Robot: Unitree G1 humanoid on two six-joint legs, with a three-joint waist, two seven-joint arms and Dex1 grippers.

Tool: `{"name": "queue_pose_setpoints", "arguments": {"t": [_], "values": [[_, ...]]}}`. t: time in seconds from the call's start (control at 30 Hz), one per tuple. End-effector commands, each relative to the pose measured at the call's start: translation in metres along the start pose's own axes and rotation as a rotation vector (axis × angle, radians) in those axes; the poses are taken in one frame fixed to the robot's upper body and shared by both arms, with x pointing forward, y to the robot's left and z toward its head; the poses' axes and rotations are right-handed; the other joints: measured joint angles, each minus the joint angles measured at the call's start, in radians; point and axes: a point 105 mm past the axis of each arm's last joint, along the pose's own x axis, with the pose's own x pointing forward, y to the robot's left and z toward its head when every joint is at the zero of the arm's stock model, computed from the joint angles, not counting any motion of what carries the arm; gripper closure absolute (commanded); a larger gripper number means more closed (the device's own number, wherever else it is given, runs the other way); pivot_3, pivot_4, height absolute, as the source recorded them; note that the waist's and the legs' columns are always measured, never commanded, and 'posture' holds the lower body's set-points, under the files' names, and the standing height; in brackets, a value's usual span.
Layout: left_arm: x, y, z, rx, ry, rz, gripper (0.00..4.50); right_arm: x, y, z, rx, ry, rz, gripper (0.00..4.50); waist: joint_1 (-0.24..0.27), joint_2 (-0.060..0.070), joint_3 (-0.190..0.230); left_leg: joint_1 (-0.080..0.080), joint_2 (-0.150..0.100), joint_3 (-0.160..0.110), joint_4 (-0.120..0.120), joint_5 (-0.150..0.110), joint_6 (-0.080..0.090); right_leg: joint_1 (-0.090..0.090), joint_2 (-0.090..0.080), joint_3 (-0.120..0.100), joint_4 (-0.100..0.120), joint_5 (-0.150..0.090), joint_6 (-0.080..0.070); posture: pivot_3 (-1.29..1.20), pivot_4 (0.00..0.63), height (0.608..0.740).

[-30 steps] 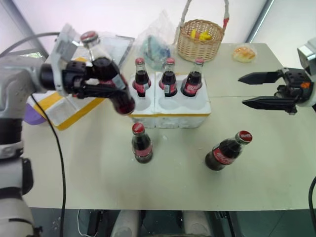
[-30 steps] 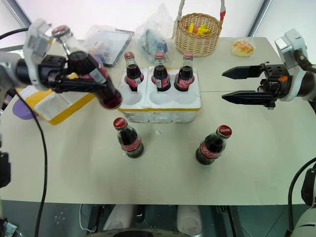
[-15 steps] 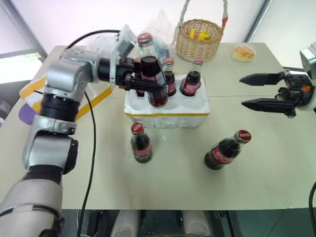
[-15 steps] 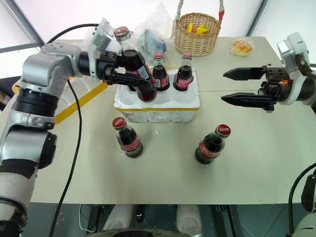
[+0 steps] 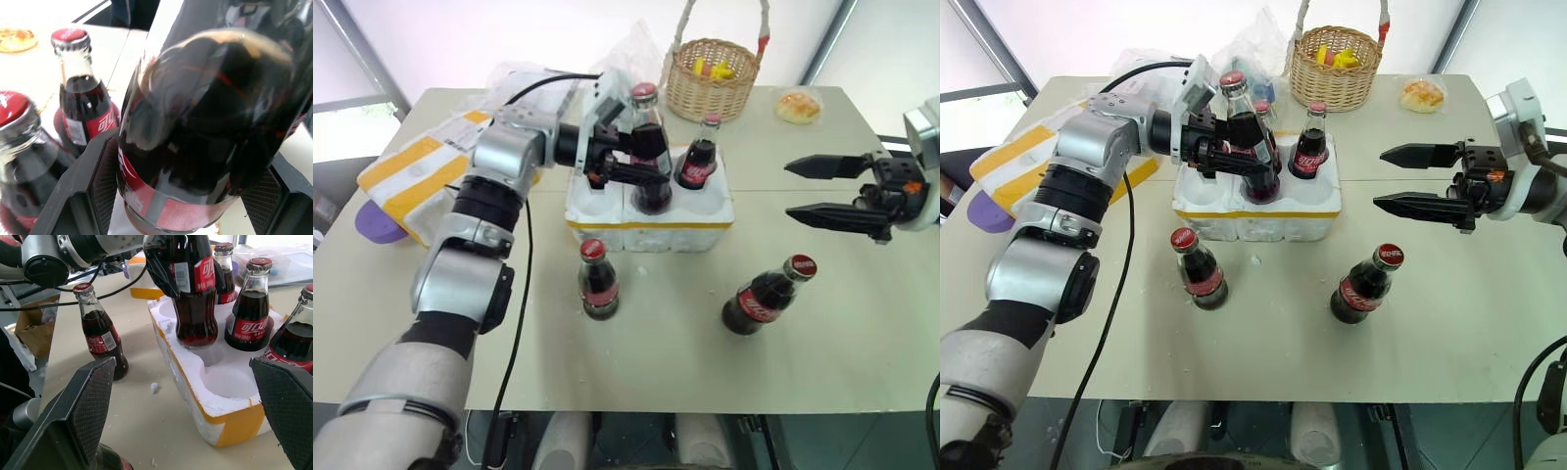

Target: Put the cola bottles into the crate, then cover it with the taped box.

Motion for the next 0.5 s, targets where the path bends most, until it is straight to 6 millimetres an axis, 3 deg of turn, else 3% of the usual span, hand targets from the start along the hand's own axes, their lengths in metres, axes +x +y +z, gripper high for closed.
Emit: {"name": "queue_pose_setpoints", "arguments": {"t": [0.03, 0.27, 0.33, 0.4, 0.5], "values": [[0.002, -0.003, 0.01, 0.113, 0.035, -0.018, 1.72, -0.004, 0.005, 0.013, -0.057, -0.028, -0.008, 0.0, 0.0, 0.0, 0.0, 0.0, 0.0, 0.0, 0.0, 0.0, 0.0, 0.0, 0.0, 0.0, 0.0, 0.0, 0.0, 0.0, 0.15, 0.737], [0.006, 0.001, -0.007, 0.124, 0.09, 0.009, 1.72, -0.004, 0.002, 0.013, -0.065, -0.028, -0.027, 0.0, -0.002, 0.0, 0.0, -0.001, 0.0, 0.0, -0.001, 0.0, 0.0, -0.002, 0.0, 0.0, 0.0, 0.0, 0.0, 0.0, 0.15, 0.737], [0.006, 0.001, -0.007, 0.124, 0.086, 0.009, 0.69, -0.003, 0.0, 0.014, -0.066, -0.028, -0.029, 0.0, -0.002, 0.0, 0.0, -0.001, 0.0, 0.0, -0.001, 0.0, 0.0, -0.002, 0.0, 0.0, 0.0, 0.0, 0.0, 0.0, 0.15, 0.737], [0.005, 0.0, -0.006, 0.128, 0.081, 0.013, 0.08, -0.002, -0.001, 0.014, -0.068, -0.027, -0.03, 0.0, -0.001, 0.0, 0.0, -0.001, 0.0, 0.0, -0.001, 0.0, 0.0, -0.002, 0.0, 0.0, 0.001, 0.0, 0.0, 0.0, 0.15, 0.737], [-0.001, 0.002, 0.0, 0.111, 0.049, 0.028, 0.08, -0.002, -0.002, 0.015, -0.072, -0.026, -0.031, 0.0, -0.001, 0.0, 0.0, -0.001, 0.0, 0.0, 0.0, 0.0, 0.0, -0.001, 0.0, 0.0, 0.001, 0.0, 0.0, 0.0, 0.15, 0.737]]}}
